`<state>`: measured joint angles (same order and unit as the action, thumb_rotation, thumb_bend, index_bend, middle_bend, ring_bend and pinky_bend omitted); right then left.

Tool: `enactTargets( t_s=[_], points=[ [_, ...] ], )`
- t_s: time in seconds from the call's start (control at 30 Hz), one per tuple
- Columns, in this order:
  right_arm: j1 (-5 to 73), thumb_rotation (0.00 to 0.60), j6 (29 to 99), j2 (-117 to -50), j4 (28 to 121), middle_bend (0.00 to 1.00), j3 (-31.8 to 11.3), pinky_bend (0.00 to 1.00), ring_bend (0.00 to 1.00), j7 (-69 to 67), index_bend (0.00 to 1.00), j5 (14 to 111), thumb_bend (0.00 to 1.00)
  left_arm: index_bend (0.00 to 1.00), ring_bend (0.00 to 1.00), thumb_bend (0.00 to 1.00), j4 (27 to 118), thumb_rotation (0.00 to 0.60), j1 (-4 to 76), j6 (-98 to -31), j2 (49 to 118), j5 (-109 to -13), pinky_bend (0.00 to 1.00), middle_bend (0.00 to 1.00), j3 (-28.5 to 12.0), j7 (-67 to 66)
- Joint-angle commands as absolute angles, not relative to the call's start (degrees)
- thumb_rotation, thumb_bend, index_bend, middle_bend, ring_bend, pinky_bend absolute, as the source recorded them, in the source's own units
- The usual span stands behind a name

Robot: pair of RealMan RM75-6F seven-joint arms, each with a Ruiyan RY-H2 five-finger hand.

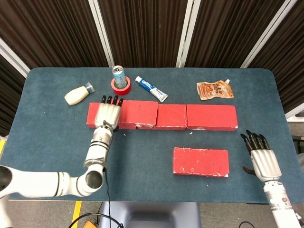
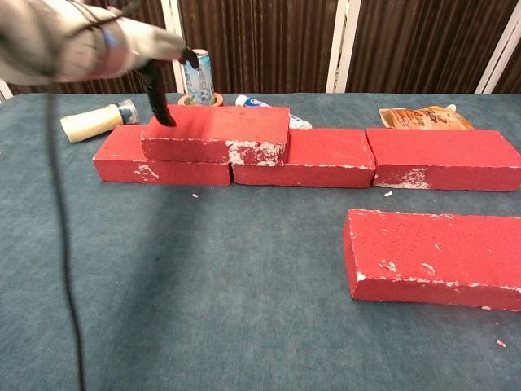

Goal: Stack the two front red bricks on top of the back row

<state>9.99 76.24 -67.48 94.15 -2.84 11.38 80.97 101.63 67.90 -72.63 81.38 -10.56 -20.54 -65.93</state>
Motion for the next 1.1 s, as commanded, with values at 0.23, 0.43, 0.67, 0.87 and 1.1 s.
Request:
enactTargets(
  t_s=[0.23, 0.43, 0.67, 0.87, 1.1],
  points=[
    [10.06, 0.6, 76.06, -68.0, 94.44, 0.0, -2.39, 0.0, 0.0, 12.29, 0.0, 81.46, 0.0, 0.0, 0.0, 0.22, 119.45, 0.6, 52.68, -76.67, 63.76, -33.17, 0.0, 0.0, -8.67, -53.12],
    [10.16, 0.6, 75.75, -68.2, 94.41, 0.0, -2.31, 0.0, 0.0, 12.3, 0.0, 81.44, 0.0, 0.0, 0.0, 0.23, 116.86, 0.6, 43.07, -79.07, 60.48, -46.96, 0.0, 0.0, -2.99, -40.88],
    [10.26, 0.6, 75.5, -68.64, 94.2, 0.0, -2.13, 0.0, 0.0, 12.85, 0.0, 81.5, 0.0, 0.0, 0.0, 0.25, 108.25, 0.6, 35.77, -79.8, 60.42, -57.71, 0.0, 0.0, 1.33, -31.71],
    [10.3, 0.6, 75.61, -68.96, 94.05, 0.0, -1.95, 0.0, 0.0, 13.19, 0.0, 81.94, 0.0, 0.0, 0.0, 0.25, 103.05, 0.6, 30.55, -80.06, 63.45, -61.92, 0.0, 0.0, 2.42, -23.28],
    [9.99, 0.6, 76.24, -68.01, 94.85, 0.0, -1.53, 0.0, 0.0, 11.74, 0.0, 83.22, 0.0, 0.0, 0.0, 0.25, 97.55, 0.6, 27.56, -80.13, 66.44, -65.53, 0.0, 0.0, 2.9, -22.2]
  ],
)
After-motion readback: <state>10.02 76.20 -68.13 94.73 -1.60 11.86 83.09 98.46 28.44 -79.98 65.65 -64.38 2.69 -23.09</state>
